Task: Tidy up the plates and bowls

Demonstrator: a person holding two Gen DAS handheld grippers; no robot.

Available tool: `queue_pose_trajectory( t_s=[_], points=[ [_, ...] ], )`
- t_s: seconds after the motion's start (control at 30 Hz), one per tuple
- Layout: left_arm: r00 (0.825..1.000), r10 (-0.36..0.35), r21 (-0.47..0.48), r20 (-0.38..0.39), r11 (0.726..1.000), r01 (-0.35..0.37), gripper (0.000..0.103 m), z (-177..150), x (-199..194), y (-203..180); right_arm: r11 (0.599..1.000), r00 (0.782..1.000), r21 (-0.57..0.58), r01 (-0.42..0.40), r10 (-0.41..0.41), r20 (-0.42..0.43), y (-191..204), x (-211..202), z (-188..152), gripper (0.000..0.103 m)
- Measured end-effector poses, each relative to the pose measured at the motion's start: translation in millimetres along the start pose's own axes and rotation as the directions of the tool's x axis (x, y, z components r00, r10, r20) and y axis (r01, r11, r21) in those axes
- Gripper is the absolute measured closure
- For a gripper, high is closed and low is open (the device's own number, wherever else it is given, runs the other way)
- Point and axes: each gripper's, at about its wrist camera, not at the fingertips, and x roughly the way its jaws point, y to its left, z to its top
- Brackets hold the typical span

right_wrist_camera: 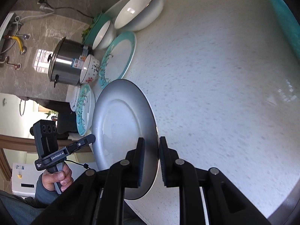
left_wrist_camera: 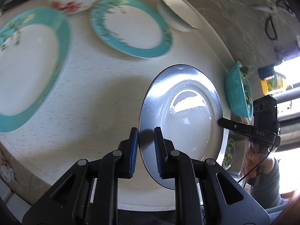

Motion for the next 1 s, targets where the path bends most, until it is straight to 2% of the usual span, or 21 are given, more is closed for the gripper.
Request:
queue_pose_trajectory(
  t_s=[0.2, 0.6, 0.93, 1.0],
  points=[
    [1.0, 0.011, 0.053, -0.029, 0.999, -0.009, 0.088, 0.7, 24.6, -24.4, 0.998, 0.999, 0.055, 0.015, -0.017, 0.03, -28.4, -10.8, -14.4, 0.084],
    [0.997, 0.039, 0.065, -0.073, 0.997, -0.035, 0.087, -4.7, 72.5, -43.8, 0.995, 0.997, 0.076, 0.061, -0.065, 0.041, -60.6, -6.6, -28.8, 0.084],
    [0.998, 0.054, 0.049, -0.038, 0.997, -0.052, 0.086, -5.6, 81.3, -51.8, 0.997, 0.995, 0.028, 0.071, -0.073, 0.073, -65.9, -9.7, -30.4, 0.081],
    [0.998, 0.055, 0.039, -0.025, 0.998, -0.054, 0.083, -7.6, 78.9, -49.7, 0.997, 0.994, 0.017, 0.071, -0.072, 0.082, -65.8, -10.1, -32.4, 0.079]
  ],
)
